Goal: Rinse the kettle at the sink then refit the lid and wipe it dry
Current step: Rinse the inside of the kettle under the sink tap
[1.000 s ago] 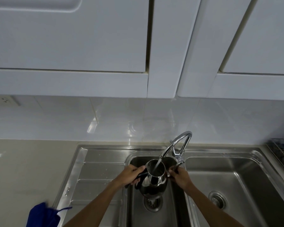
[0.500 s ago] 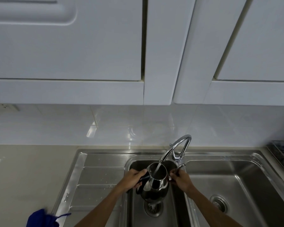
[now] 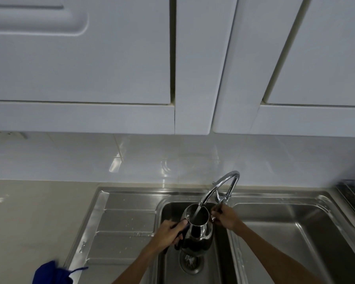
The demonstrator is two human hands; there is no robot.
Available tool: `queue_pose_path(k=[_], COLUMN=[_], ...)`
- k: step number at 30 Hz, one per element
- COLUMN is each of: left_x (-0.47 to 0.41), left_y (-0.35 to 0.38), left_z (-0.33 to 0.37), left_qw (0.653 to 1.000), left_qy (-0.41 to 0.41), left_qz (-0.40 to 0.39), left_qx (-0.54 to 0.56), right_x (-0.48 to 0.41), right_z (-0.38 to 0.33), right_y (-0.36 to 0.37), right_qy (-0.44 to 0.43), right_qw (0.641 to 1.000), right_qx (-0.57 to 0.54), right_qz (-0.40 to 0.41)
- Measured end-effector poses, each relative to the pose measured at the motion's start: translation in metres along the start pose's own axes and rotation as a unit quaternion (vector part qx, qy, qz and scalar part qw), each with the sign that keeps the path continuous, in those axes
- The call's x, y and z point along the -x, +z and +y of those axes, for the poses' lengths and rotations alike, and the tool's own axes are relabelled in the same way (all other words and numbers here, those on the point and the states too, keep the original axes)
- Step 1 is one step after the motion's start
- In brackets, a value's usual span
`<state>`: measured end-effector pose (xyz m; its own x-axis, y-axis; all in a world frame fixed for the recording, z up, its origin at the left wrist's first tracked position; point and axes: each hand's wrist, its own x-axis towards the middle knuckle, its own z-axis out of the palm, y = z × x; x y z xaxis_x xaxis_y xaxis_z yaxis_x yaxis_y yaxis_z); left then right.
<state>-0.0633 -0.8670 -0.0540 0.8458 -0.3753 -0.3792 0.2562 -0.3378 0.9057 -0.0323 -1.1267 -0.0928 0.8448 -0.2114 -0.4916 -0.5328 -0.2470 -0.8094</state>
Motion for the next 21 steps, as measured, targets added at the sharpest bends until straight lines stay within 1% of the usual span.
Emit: queue_pose_path(k=[5, 8, 12, 14, 18, 21], left_x=[0.0, -0.003, 0.001, 0.002, 0.0, 0.003], left_y=[0.009, 0.018, 0.03, 0.037, 0.046, 0.053], left_z=[0.0, -0.003, -0.007, -0.007, -0.014, -0.015], left_qw=[0.999, 0.995, 0.984, 0.98, 0.971, 0.964], left_qy=[-0.003, -0.013, -0.01, -0.013, -0.004, -0.014], left_qz=[0.04, 0.092, 0.176, 0.2, 0.235, 0.262], left_qx=[0.023, 0.036, 0.014, 0.0, -0.032, -0.054], right_x=[-0.014, -0.018, -0.017, -0.019, -0.033, -0.018], right_z=[-0.006, -0.013, -0.025, -0.025, -0.006, -0.016], right_y=[0.001, 0.004, 0.006, 0.004, -0.008, -0.02], right_qy=[0.021, 0.012, 0.016, 0.013, -0.034, -0.101], right_qw=[0.999, 0.999, 0.999, 0.999, 0.995, 0.977], right_qx=[-0.015, -0.022, 0.003, 0.021, 0.081, 0.183], right_qz=[-0.023, -0.031, -0.045, -0.041, -0.055, -0.049])
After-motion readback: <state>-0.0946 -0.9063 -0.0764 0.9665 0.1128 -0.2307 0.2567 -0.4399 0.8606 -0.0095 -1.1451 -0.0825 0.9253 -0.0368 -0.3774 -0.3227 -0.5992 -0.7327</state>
